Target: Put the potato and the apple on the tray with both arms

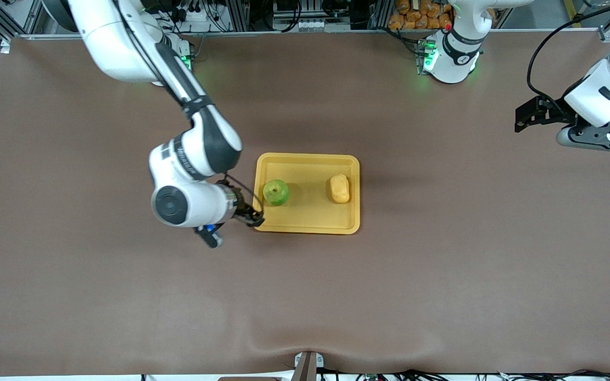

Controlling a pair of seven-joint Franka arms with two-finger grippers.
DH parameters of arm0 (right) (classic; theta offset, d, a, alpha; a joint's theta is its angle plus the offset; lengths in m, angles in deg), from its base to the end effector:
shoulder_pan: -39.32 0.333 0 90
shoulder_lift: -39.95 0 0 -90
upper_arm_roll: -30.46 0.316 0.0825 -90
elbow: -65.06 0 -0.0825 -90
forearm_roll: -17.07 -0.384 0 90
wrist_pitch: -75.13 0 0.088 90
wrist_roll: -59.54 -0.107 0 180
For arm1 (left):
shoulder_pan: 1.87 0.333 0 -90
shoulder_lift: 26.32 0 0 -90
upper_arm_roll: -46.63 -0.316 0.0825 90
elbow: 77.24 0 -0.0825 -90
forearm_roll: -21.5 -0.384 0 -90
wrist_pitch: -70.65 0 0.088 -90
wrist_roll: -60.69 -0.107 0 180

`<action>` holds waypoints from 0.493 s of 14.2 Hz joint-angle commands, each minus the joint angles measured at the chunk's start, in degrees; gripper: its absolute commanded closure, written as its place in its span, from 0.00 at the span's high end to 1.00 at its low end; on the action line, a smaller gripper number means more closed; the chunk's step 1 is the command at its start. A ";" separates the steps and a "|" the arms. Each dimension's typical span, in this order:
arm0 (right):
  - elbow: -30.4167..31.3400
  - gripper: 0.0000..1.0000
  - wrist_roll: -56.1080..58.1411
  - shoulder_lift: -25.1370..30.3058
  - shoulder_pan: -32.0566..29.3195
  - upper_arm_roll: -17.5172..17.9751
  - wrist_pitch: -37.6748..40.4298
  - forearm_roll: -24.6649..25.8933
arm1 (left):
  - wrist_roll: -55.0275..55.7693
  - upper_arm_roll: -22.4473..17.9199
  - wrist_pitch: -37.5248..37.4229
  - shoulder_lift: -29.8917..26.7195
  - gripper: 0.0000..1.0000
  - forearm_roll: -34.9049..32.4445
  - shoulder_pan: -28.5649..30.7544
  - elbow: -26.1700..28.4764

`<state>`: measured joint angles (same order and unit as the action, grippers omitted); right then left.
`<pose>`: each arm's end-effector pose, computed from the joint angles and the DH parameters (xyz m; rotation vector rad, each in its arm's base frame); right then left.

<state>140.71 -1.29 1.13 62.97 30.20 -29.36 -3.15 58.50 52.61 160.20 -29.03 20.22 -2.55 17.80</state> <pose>0.6459 0.3109 0.3274 -2.7488 1.1169 0.5239 0.5338 -0.0612 0.6081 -3.1023 0.2403 0.0742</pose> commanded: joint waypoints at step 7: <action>-1.91 1.00 8.25 6.73 -12.57 0.62 7.54 1.75 | 4.21 0.71 -0.96 -0.11 1.00 0.40 0.24 -1.79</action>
<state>137.70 5.19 5.27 52.09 29.85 -23.33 -2.98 61.91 53.11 160.20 -29.03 20.22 -2.64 16.96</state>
